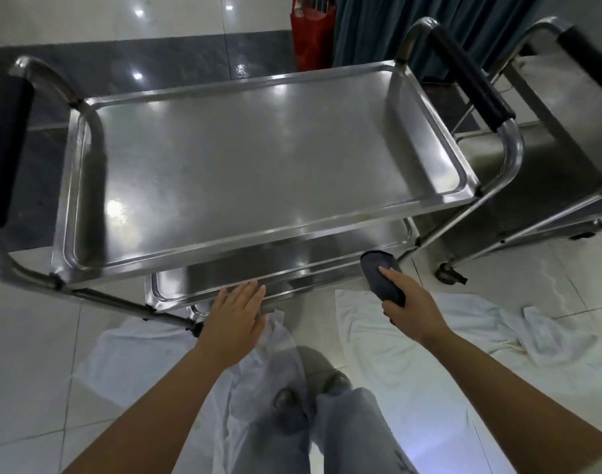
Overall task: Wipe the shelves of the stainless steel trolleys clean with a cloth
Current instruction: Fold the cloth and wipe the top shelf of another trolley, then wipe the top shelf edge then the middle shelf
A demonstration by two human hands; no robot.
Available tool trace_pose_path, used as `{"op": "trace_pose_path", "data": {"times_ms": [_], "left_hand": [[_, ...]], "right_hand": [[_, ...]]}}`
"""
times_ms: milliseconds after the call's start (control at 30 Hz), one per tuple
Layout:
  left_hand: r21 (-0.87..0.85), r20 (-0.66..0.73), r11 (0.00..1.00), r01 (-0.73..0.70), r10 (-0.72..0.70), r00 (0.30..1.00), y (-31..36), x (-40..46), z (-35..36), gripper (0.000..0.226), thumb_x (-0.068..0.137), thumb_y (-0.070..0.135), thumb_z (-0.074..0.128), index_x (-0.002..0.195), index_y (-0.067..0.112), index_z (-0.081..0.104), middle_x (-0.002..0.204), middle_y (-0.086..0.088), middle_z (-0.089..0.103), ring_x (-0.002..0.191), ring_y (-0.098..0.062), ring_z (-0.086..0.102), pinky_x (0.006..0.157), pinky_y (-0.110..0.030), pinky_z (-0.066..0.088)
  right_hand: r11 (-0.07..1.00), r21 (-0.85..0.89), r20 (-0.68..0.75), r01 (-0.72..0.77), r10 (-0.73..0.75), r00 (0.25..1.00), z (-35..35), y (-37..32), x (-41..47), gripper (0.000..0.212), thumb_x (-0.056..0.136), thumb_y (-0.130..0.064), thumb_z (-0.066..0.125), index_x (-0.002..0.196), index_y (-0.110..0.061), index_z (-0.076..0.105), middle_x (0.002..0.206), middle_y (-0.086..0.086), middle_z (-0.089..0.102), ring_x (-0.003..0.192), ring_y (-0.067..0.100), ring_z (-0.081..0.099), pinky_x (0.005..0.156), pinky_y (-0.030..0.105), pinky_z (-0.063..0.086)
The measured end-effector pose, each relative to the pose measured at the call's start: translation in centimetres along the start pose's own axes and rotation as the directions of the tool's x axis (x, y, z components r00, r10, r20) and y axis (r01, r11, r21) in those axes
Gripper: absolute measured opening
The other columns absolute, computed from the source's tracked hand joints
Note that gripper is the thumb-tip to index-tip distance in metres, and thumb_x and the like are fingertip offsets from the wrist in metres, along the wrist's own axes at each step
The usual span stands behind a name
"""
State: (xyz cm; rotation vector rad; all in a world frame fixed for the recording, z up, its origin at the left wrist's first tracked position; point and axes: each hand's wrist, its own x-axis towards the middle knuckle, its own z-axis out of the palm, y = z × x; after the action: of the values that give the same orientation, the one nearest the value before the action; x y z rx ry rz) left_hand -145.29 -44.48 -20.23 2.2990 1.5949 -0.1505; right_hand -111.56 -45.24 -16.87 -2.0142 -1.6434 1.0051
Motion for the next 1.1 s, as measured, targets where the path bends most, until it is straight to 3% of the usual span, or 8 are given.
{"op": "trace_pose_path", "data": {"times_ms": [200,300,400,533,633,767,900,1100], "left_hand": [[-0.011,-0.01,0.999,0.048,-0.048,0.999,-0.6,1.9,1.6,0.062,0.097,0.049,0.02,0.152,0.018,0.022,0.159,-0.002,0.019,0.147,-0.016,0.015,0.118,-0.04,0.001],[-0.024,-0.017,0.997,0.072,-0.073,0.997,-1.2,5.2,5.7,0.063,0.099,0.053,0.019,0.153,0.022,0.014,0.161,0.0,0.01,0.148,-0.015,0.009,0.121,-0.039,0.001],[-0.018,-0.009,0.999,0.048,-0.049,0.999,-2.1,10.0,11.0,0.065,0.098,0.056,0.02,0.153,0.02,0.016,0.162,0.0,0.006,0.149,-0.017,0.004,0.12,-0.037,-0.002],[-0.05,-0.229,0.998,-0.042,0.03,0.973,-3.1,17.6,17.3,0.077,0.088,0.054,0.019,0.138,0.003,0.048,0.151,-0.015,0.036,0.142,-0.031,0.029,0.116,-0.047,0.018],[-0.119,-0.342,0.993,-0.001,-0.04,0.939,-3.7,22.5,20.9,0.071,0.09,0.05,0.024,0.139,0.003,0.046,0.152,-0.016,0.033,0.144,-0.031,0.026,0.116,-0.048,0.012],[-0.092,-0.522,0.996,0.017,-0.063,0.85,-4.5,26.4,24.5,0.064,0.092,0.046,0.03,0.134,0.003,0.052,0.146,-0.018,0.043,0.138,-0.034,0.037,0.11,-0.06,0.024],[-0.078,-0.512,0.988,0.134,-0.155,0.845,-6.7,28.6,27.1,0.069,0.096,0.055,0.029,0.148,0.01,0.03,0.159,-0.008,0.021,0.147,-0.024,0.014,0.116,-0.053,0.005],[-0.03,-0.561,0.992,0.12,-0.116,0.82,-7.9,28.3,27.0,0.079,0.089,0.067,0.015,0.145,0.016,0.035,0.157,-0.005,0.027,0.145,-0.024,0.021,0.116,-0.052,0.009]], "right_hand": [[0.997,-0.07,0.029,-0.033,0.035,0.999,2.1,2.0,3.7,0.063,0.084,-0.008,0.062,0.142,-0.02,0.042,0.141,0.007,0.047,0.12,0.03,0.052,0.098,0.048,0.047],[0.983,-0.181,0.028,0.038,-0.033,0.999,4.5,5.7,7.9,0.064,0.082,-0.008,0.065,0.141,-0.016,0.044,0.145,0.011,0.043,0.129,0.03,0.043,0.109,0.039,0.036],[0.974,-0.214,-0.037,0.072,-0.082,0.996,7.7,10.6,12.7,0.063,0.081,-0.003,0.066,0.139,-0.011,0.046,0.145,0.016,0.042,0.132,0.033,0.041,0.109,0.039,0.033],[0.964,-0.23,-0.155,0.136,-0.174,0.972,11.1,17.1,19.1,0.062,0.082,-0.004,0.065,0.139,-0.013,0.046,0.146,0.016,0.041,0.132,0.034,0.04,0.11,0.046,0.033],[0.951,-0.252,-0.224,0.181,-0.239,0.945,13.0,20.1,22.8,0.062,0.081,-0.007,0.067,0.139,-0.013,0.046,0.145,0.016,0.042,0.132,0.033,0.04,0.11,0.049,0.033],[0.919,-0.316,-0.27,0.233,-0.323,0.907,16.0,20.9,25.7,0.064,0.079,-0.016,0.07,0.139,-0.018,0.047,0.145,0.012,0.043,0.134,0.031,0.038,0.111,0.044,0.029],[0.869,-0.454,-0.299,0.197,-0.357,0.885,19.1,19.9,27.1,0.061,0.085,-0.04,0.06,0.142,-0.034,0.039,0.152,-0.002,0.034,0.142,0.027,0.023,0.11,0.049,0.029],[0.828,-0.519,-0.254,0.213,-0.387,0.886,21.7,18.2,26.7,0.064,0.086,-0.052,0.051,0.145,-0.039,0.03,0.156,-0.008,0.025,0.144,0.021,0.016,0.109,0.047,0.03]]}}
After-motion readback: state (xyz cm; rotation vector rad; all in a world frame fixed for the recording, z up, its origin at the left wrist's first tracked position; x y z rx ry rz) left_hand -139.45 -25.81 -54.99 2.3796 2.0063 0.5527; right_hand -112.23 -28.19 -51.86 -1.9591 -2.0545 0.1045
